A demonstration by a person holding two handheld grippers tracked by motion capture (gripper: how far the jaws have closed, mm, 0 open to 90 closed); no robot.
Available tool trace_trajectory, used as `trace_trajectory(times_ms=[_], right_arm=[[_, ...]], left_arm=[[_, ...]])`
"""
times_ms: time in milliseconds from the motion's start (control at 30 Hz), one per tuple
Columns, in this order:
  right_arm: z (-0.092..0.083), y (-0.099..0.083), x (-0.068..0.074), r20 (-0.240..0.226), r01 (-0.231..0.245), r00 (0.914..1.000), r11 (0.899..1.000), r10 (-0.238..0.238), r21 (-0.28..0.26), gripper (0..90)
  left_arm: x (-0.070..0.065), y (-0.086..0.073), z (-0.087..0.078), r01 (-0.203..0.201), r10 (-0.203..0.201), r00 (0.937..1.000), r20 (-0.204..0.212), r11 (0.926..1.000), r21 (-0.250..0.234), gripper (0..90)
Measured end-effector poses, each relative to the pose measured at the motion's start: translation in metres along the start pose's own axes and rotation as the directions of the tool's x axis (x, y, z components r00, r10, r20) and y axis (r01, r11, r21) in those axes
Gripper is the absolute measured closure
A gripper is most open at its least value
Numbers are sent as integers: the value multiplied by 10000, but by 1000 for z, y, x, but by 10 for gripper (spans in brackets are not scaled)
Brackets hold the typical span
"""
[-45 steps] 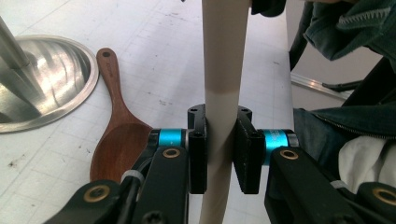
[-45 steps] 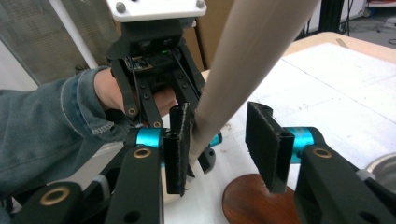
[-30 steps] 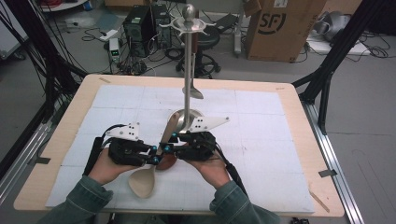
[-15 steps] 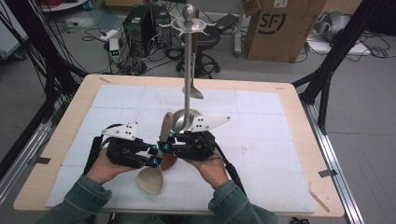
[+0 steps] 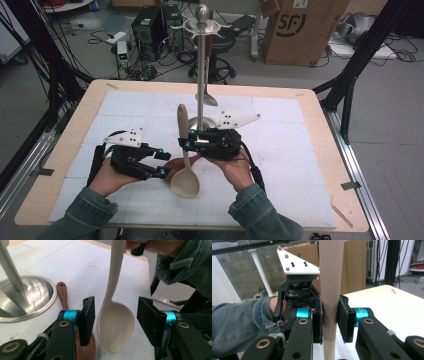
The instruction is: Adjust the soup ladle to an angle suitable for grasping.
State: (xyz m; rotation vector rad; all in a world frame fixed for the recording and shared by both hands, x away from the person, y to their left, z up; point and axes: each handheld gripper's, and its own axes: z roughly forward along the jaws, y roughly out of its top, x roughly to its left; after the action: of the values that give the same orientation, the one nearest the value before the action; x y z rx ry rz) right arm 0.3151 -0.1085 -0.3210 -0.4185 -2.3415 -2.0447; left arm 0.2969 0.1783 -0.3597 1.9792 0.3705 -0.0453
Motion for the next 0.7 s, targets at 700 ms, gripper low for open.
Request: trace_trajectory(times_ms=[700], right_arm=[[-17,39,-24,261,406,9988,9991,-403,-98,760]], left_arm=[[16,-9,-18,371,-374,9919,-1211,9993,-42,322]])
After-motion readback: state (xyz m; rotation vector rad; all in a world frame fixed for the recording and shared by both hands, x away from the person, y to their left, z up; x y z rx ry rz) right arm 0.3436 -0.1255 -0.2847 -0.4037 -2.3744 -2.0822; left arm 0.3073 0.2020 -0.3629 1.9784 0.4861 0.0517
